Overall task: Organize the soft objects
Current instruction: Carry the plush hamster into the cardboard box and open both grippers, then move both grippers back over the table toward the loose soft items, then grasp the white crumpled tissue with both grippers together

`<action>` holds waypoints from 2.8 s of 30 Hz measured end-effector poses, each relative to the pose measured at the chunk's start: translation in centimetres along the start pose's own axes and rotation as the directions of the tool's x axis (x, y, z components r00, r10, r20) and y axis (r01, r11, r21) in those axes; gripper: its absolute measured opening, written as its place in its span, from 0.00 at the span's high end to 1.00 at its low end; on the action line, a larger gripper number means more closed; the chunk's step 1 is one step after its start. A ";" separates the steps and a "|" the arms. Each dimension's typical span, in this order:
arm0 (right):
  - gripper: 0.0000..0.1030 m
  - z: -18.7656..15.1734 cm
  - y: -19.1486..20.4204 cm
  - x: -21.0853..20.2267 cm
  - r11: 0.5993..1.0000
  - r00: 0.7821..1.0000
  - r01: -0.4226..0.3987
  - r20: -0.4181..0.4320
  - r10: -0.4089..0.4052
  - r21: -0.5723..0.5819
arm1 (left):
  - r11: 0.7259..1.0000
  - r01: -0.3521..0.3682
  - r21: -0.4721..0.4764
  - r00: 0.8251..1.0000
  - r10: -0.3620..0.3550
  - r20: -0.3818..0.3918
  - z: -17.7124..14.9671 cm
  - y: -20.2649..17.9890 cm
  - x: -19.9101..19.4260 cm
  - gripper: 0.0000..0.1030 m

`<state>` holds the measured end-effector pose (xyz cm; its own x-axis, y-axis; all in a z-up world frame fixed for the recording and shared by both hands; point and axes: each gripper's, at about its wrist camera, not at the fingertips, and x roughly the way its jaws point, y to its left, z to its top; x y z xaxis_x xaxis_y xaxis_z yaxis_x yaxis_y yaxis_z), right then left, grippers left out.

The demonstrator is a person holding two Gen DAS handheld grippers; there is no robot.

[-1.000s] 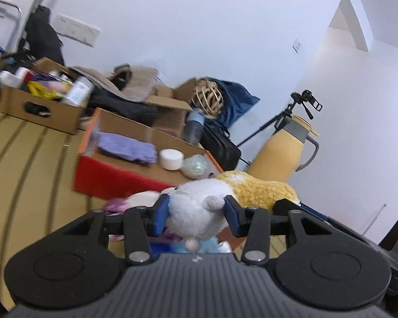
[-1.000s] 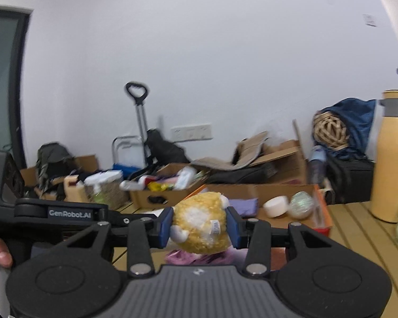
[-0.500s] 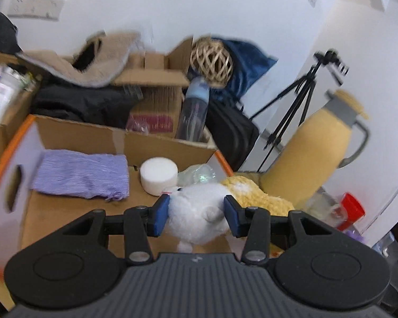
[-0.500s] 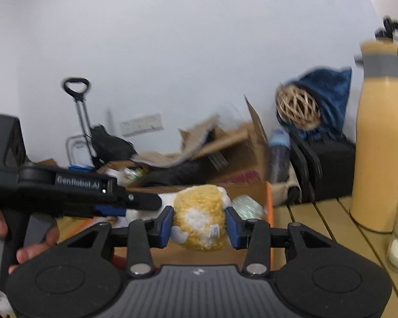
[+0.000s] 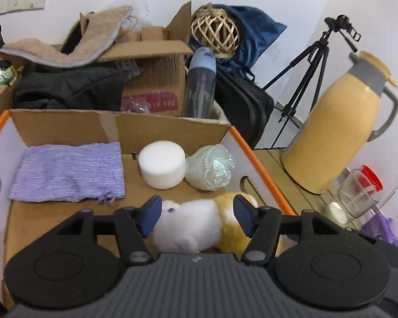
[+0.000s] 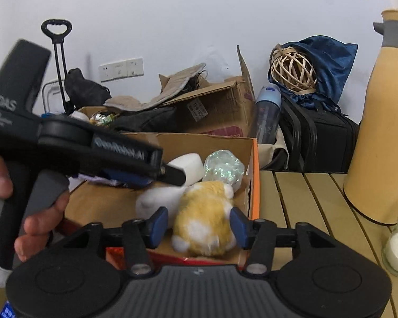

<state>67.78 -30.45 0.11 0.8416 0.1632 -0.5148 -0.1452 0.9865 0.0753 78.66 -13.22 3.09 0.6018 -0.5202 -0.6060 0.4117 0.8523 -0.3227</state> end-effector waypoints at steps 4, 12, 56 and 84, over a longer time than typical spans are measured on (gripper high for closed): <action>0.49 1.5 0.4 -3.7 1.000 0.999 0.005 0.038 -0.005 0.004 | 0.998 -0.024 0.053 0.999 0.021 0.050 0.2 -0.7 -5.9 0.34; 0.27 5.2 1.7 -14.6 0.998 0.995 0.004 0.103 0.002 -0.059 | 0.974 -0.179 0.140 0.968 0.149 0.201 -1.9 -1.1 -20.9 0.18; 0.18 -24.2 10.8 -37.3 0.998 0.989 -0.055 0.136 0.055 -0.006 | 0.938 -0.341 0.056 0.866 0.290 0.407 -36.5 -8.9 -38.4 0.00; 0.63 -11.5 6.2 -9.8 0.998 0.996 0.021 -0.082 -0.026 -0.059 | 0.954 -0.280 0.104 0.935 0.247 0.255 -14.8 1.4 -11.9 0.72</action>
<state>52.63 -26.08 -4.23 0.7999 0.1363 -0.5845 -0.1579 0.9873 0.0142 61.94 -5.01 -0.91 0.8385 -0.2900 -0.4613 0.2956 0.9533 -0.0621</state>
